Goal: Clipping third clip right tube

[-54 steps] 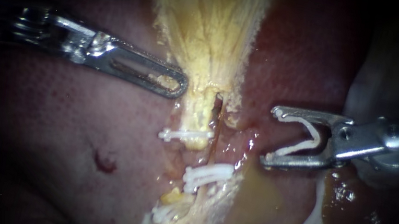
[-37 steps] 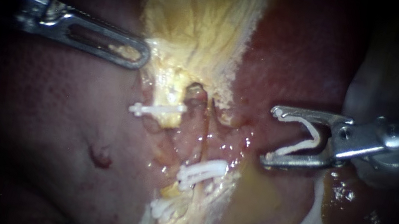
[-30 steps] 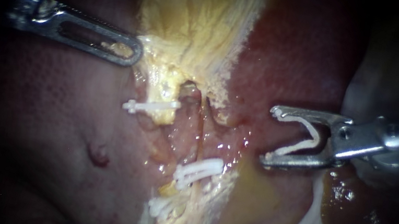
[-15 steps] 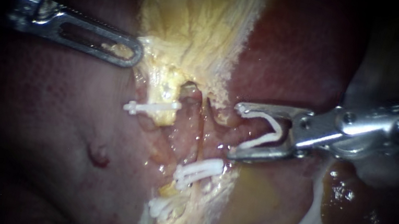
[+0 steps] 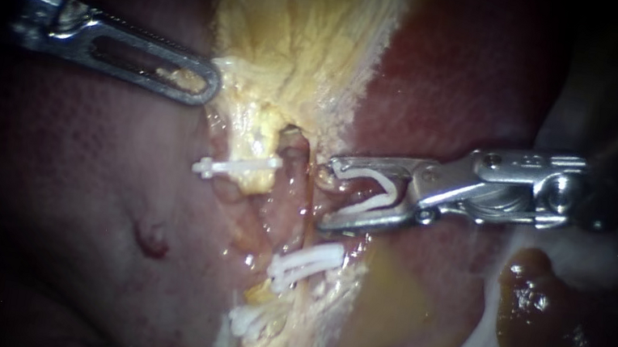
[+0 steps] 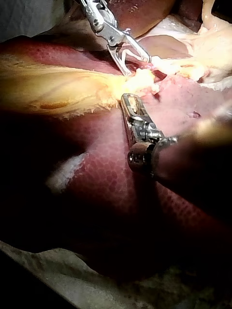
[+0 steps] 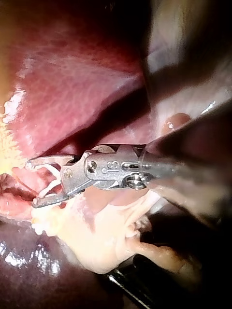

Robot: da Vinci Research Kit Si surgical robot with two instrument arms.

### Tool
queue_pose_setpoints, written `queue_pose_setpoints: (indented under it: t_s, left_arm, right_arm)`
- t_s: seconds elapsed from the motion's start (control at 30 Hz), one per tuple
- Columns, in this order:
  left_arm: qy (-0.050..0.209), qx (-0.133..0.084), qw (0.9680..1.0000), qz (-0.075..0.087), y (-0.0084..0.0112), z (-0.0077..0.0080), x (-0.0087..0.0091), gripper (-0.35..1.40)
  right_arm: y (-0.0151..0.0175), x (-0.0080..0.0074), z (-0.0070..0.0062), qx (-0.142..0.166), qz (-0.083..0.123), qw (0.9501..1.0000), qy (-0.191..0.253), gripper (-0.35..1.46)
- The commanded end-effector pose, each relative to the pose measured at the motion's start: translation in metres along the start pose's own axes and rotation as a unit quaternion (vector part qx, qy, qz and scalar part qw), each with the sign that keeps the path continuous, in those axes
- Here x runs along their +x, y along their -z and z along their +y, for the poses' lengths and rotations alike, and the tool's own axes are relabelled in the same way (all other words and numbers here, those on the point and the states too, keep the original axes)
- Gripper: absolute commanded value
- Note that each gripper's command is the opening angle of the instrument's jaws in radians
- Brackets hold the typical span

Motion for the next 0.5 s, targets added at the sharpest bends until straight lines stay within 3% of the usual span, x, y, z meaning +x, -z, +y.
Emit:
queue_pose_setpoints:
  t_s: [0.03,0.37,0.5]
  left_arm:
    - [0.0,0.0,1.0,0.0,0.0,0.0,0.0,-0.35]
    - [0.0,0.0,1.0,0.0,0.0,0.0,0.0,-0.35]
    - [0.0,0.0,1.0,0.0,0.0,0.0,0.0,-0.35]
  right_arm:
    - [-0.0004,0.0002,0.0001,0.004,0.008,1.0,-0.005,0.5]
    - [-0.0028,0.0013,0.0005,0.031,0.045,0.9979,-0.034,0.5]
    - [-0.0031,0.0012,0.0005,0.035,0.047,0.9975,-0.039,0.5]
